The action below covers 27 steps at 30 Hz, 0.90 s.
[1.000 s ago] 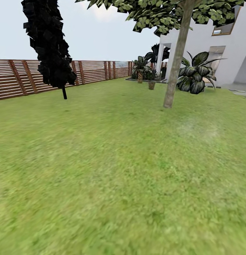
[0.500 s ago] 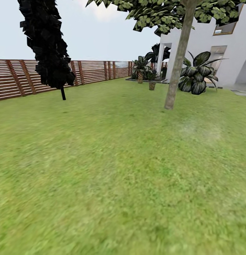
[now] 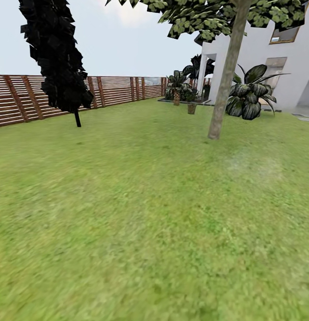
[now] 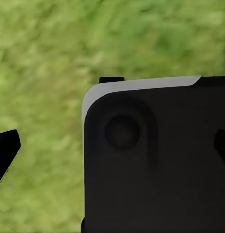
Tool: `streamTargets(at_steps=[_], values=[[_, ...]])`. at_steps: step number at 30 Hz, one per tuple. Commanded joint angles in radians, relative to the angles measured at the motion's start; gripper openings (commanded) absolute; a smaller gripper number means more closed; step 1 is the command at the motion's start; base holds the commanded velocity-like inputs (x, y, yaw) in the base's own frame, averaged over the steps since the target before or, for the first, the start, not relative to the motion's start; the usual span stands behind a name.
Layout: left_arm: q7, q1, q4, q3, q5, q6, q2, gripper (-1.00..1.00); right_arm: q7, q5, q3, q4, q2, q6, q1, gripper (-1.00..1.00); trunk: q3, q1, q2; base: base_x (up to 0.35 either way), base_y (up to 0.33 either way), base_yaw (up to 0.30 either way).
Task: Take the three Easter eggs out of the wicker basket on the lawn in the garden, then place them on the lawn next to a single tree (choose any tree) so that all three eggs are next to the same tree and none are left in the basket.
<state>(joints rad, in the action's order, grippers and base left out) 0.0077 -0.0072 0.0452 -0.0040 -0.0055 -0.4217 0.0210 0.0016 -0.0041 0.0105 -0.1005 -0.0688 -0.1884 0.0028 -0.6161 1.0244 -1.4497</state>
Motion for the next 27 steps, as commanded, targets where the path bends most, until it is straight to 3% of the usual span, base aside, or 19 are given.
streamTargets(at_steps=[1, 27], values=[[0.001, 0.000, -0.001, -0.001, -0.001, -0.003, 0.000, 1.00, 0.000, -0.001, 0.001, -0.001, 0.000, -0.002, 0.000, 1.00, -0.001, 0.001, 0.000, 0.329, 0.000, 0.000], [0.001, 0.000, -0.001, -0.001, -0.001, -0.003, 0.000, 1.00, 0.000, -0.001, 0.003, -0.003, 0.000, -0.002, 0.000, 1.00, -0.001, 0.001, 0.000, 0.329, 0.000, 0.000]])
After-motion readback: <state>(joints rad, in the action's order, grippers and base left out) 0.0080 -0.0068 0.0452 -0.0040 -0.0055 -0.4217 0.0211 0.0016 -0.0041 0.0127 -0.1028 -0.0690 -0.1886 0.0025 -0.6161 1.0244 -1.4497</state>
